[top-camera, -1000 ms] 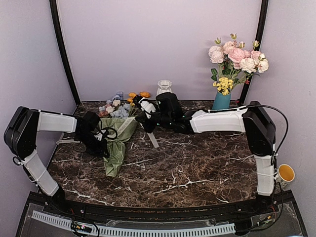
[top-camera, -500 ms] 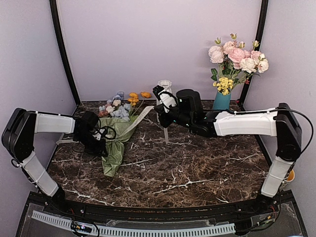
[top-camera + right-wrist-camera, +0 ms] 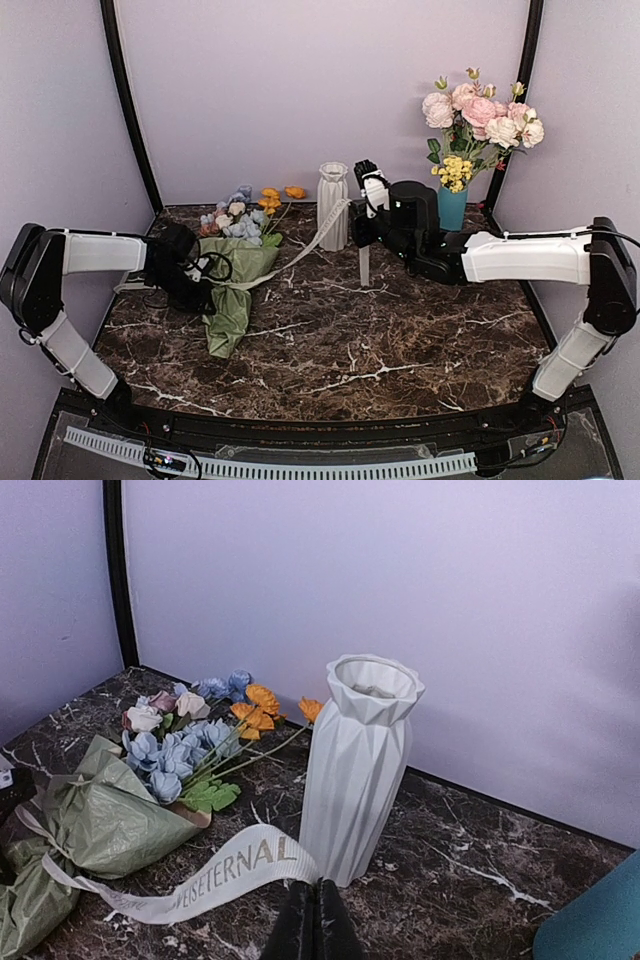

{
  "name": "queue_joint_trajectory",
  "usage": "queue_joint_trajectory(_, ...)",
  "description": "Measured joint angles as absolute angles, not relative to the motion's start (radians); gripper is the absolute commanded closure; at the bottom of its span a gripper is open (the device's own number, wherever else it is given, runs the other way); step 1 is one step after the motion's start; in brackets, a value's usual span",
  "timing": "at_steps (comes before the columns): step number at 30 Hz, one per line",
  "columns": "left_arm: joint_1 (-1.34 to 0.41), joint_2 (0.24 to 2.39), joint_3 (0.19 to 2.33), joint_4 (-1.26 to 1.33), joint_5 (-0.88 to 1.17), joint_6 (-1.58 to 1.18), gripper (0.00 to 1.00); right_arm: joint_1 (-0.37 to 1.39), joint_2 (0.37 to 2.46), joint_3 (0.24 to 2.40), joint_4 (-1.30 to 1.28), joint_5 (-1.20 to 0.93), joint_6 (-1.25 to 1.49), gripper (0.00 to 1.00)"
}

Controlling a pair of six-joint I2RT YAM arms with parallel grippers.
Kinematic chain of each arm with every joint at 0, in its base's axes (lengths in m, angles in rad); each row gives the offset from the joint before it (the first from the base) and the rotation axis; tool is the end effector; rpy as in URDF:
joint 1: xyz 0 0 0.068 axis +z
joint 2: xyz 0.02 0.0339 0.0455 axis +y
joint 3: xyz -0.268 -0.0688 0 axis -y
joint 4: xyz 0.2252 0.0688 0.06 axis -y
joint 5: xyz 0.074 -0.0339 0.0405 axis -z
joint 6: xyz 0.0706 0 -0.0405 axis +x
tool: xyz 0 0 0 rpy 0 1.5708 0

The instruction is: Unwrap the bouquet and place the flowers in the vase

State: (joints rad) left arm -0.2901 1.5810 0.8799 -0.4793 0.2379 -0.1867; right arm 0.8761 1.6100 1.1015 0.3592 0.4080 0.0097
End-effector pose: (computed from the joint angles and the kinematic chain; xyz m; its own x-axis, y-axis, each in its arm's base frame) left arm 0.2710 -0.0983 0.1502 -0.9383 0.0918 -0.3335 0.1931 0.9389 -0.2848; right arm 0.2735 0.2845 0.3034 -0.0996 -0.1056 -0.9894 -0.4531 0.8901 -0.0494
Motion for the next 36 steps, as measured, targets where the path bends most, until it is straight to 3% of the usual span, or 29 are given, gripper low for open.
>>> queue_joint_trajectory(4,-0.29,1.56,0.88,-0.48,0.239,-0.182,0.67,0.876,1.61,1.101,0.381,0.415,0.013,1.0)
queue_joint_trajectory(8,-0.29,1.526,0.889,-0.493,0.244,-0.177,0.43,0.877,1.61,1.101,0.412,0.383,0.005,1.0)
queue_joint_trajectory(11,-0.29,1.504,0.921,-0.517,0.242,-0.181,0.35,0.881,1.618,1.118,0.424,0.311,-0.038,1.0)
queue_joint_trajectory(23,-0.29,1.325,1.065,-0.498,0.331,-0.133,0.29,1.006,1.891,1.526,0.418,-0.047,-0.14,1.0)
queue_joint_trajectory(36,-0.29,1.149,0.954,-0.149,0.666,0.071,0.32,1.038,1.945,1.579,0.342,-0.149,-0.179,1.0)
